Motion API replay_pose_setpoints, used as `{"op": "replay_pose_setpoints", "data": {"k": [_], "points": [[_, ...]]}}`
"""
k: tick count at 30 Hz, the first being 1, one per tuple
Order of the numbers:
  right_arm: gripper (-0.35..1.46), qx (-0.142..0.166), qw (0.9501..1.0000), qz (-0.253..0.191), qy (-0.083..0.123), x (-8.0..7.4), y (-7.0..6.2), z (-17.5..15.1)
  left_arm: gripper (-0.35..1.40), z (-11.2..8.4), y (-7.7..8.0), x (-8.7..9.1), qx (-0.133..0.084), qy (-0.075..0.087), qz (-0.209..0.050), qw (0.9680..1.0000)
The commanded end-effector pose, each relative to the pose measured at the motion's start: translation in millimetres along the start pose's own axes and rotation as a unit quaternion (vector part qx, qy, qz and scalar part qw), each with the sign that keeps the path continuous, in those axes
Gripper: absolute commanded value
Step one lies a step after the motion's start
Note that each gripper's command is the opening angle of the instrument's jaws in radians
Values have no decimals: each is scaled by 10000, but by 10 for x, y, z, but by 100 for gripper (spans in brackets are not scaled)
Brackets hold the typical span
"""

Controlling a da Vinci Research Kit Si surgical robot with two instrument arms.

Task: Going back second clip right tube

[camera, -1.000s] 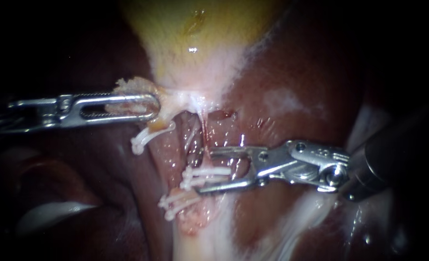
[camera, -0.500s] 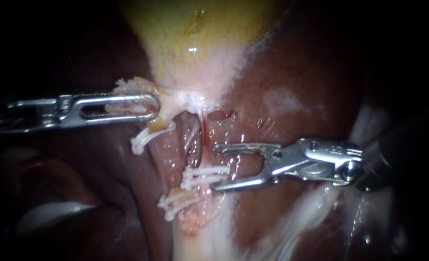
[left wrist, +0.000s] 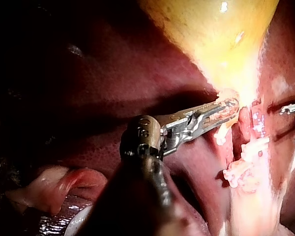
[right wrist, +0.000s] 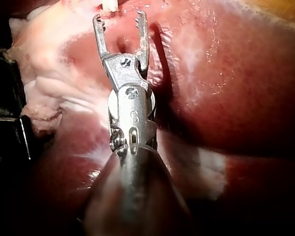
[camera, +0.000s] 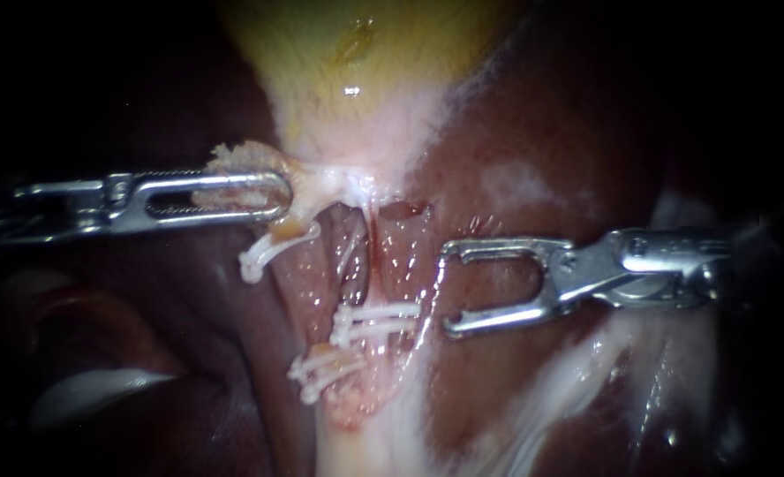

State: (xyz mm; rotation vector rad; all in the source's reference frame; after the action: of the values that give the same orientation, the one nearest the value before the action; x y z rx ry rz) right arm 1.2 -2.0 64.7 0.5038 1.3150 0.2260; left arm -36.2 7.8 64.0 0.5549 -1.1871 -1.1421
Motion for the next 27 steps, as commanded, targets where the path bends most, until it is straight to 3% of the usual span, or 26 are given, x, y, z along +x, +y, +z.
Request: {"op": "replay_pose_setpoints", "data": {"k": [1,6,14,18,27], "points": [[50,3,10000,-20,-1,3,0,-4,-35,0,0,0,1,0,0,10000],[50,10,9999,-101,-8,12,-2,-16,-35,1,0,0,0,0,0,10000],[50,13,9999,-101,-8,12,-2,-17,-35,9,1,3,-3,-8,6,10000],[50,15,9999,-102,-8,12,-3,-17,-35,23,5,8,3,-16,21,10000],[50,20,9999,-104,-6,12,-5,-17,-35,65,35,24,-47,59,89,9999]]}}
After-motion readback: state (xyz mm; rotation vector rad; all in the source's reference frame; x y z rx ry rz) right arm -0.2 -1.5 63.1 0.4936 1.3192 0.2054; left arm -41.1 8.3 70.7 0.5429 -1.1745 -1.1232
